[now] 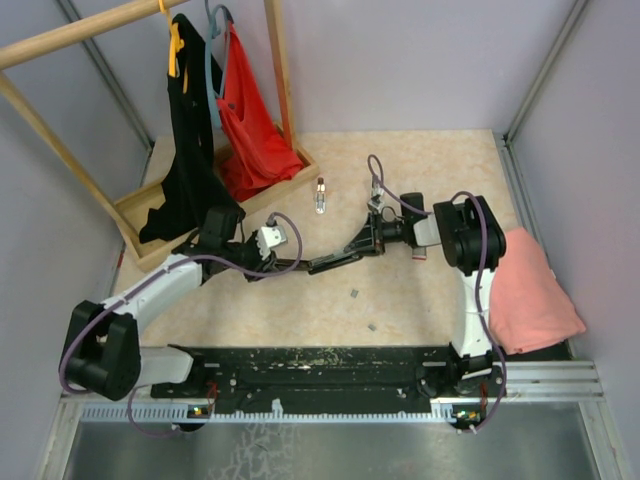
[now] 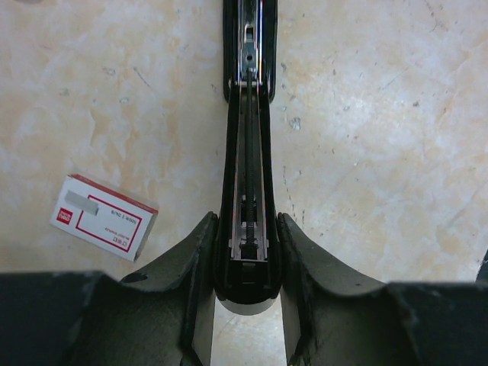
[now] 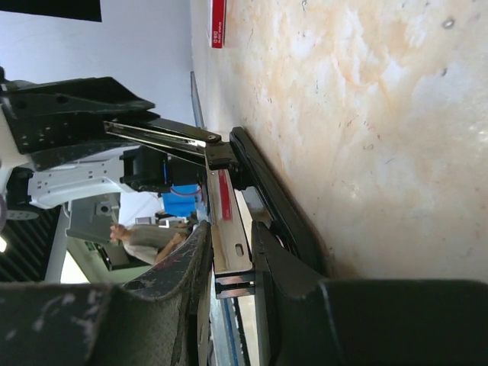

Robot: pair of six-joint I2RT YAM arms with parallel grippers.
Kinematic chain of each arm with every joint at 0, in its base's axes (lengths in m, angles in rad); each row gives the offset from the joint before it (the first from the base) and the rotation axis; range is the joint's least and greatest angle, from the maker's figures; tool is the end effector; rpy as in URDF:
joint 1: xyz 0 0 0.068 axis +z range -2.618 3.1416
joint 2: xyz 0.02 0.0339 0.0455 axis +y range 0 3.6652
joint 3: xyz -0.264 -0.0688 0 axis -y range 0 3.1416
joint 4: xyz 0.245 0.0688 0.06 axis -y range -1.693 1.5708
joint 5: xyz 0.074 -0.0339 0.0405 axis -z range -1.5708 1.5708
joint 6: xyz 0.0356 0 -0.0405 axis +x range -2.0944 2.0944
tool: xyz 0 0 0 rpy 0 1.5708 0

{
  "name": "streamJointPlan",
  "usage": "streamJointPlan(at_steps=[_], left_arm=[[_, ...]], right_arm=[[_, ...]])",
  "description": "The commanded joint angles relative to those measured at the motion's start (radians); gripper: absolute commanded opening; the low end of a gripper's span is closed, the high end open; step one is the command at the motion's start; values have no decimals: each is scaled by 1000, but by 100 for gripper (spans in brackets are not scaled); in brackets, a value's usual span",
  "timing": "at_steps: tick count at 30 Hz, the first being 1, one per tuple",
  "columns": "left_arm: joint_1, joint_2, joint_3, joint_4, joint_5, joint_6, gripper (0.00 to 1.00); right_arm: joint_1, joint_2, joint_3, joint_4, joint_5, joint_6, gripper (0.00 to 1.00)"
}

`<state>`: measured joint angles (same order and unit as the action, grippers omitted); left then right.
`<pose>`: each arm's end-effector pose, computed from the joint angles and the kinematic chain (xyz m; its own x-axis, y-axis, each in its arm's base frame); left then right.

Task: Unload the staples from the stapler
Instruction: Unload the staple at the center of the board.

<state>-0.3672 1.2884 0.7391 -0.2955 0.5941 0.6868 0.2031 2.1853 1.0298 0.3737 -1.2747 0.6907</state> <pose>0.2312 -0.1103 0.2129 -0.1312 0.6134 -0.7788 0.9408 0.3247 0.0972 0.3710 0.1112 0.0698 -0.9929 -0.0147 -0.1177 -0.1182 0.2053 0.9715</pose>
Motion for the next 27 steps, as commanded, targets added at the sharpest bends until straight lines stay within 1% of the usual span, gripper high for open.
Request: streamJointPlan(at_steps=[1, 8, 16, 27], left_arm=[[11, -5, -47, -50, -86, 56, 5], [12, 22, -79, -40, -114, 74, 13], [10, 83, -78, -43, -138, 88, 29], [10, 160, -69, -50, -117, 98, 45]], right_arm=[[-41, -62, 27, 11, 44, -32, 0], [-55, -66, 27, 18, 41, -25, 0], [-58, -73, 24, 37, 31, -11, 0], [-57, -85, 15, 89, 16, 28, 0]])
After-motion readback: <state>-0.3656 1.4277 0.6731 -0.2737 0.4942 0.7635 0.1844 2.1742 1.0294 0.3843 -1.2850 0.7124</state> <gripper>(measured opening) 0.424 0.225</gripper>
